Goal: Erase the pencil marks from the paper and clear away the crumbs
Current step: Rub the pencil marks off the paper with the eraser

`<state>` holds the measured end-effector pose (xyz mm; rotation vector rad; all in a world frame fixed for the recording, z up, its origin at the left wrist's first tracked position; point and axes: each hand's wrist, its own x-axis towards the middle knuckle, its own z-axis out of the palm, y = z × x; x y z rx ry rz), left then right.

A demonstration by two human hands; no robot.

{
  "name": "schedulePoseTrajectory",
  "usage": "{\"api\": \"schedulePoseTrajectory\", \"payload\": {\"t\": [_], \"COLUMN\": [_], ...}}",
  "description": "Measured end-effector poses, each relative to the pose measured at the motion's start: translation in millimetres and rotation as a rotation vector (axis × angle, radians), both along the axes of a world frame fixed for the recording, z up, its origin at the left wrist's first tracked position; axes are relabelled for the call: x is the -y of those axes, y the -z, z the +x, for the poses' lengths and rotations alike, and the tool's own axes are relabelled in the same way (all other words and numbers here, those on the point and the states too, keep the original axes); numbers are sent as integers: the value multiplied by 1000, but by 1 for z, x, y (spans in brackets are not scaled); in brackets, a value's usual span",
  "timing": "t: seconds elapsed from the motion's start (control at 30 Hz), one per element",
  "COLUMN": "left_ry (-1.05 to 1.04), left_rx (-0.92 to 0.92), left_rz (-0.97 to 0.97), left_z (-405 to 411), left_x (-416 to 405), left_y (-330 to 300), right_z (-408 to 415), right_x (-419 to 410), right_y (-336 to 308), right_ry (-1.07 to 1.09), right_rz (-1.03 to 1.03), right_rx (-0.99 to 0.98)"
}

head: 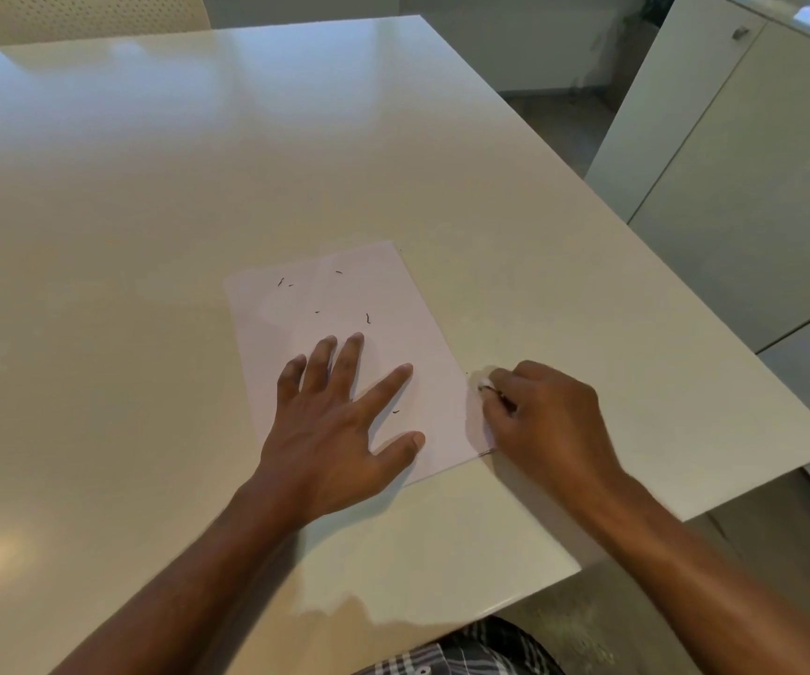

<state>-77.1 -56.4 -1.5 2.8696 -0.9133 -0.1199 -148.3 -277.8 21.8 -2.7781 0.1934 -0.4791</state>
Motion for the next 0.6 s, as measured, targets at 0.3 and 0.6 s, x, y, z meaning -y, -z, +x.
{"api": "schedulePoseTrajectory", "payload": {"t": [0.3,0.6], "left_ry": [-2,-3], "left_rx": [3,10], "left_rz": [-10,5], "left_z": [1,1], "left_x": [0,0], "left_y": [1,1], "right_z": [-10,-25], "right_x": [-2,-14], "right_y": [5,8], "right_ry": [-35,-112], "right_rz": [-8,33], "right_rx": [10,-1]}}
